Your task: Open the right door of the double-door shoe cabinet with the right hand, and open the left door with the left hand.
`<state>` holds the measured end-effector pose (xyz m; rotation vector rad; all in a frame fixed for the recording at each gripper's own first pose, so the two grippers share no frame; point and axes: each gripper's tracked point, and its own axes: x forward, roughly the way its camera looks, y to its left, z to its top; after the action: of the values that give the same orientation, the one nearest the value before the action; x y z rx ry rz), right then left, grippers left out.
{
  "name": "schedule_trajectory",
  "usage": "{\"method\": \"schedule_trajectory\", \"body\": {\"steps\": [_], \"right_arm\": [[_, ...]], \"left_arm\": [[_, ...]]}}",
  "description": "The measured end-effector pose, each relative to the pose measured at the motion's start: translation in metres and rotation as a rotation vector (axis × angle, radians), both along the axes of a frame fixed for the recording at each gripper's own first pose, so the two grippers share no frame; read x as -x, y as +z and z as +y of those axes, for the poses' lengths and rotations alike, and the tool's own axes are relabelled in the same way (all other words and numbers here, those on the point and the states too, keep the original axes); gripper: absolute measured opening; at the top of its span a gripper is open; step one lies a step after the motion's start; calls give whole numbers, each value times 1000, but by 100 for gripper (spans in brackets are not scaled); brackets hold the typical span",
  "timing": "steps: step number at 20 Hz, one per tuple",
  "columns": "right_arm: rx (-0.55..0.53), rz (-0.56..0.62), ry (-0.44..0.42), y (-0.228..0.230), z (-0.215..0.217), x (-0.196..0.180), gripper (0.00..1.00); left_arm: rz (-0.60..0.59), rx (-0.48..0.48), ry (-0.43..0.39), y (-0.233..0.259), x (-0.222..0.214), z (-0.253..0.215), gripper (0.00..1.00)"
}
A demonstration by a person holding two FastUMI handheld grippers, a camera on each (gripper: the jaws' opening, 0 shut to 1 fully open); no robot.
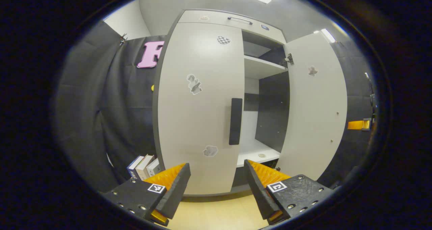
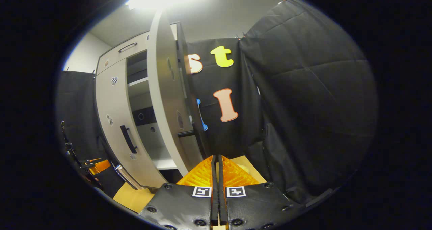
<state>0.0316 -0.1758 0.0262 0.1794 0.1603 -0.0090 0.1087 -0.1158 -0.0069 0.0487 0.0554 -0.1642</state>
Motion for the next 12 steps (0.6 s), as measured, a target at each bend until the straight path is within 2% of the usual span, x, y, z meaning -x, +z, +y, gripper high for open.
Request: {"method": "schedule_trajectory", "body": {"steps": [1, 4, 7, 8, 12], "right_arm": [[-2, -2, -21, 0, -11, 0, 0], [-1, -39, -68, 7, -35, -6, 38], [10, -50, -72, 4, -48, -23, 100], [25, -64, -54, 5, -48, -28, 98], [95, -71, -40, 0, -57, -44, 98]], "left_arm": [[-7, 11, -17, 5, -6, -5, 93], [-46, 4, -27, 24, -35, -20, 93], [-69, -23, -7, 37, -68, -32, 94], [-72, -15, -5, 39, -81, -38, 94], [-70, 20, 30, 34, -128, -50, 93]]}}
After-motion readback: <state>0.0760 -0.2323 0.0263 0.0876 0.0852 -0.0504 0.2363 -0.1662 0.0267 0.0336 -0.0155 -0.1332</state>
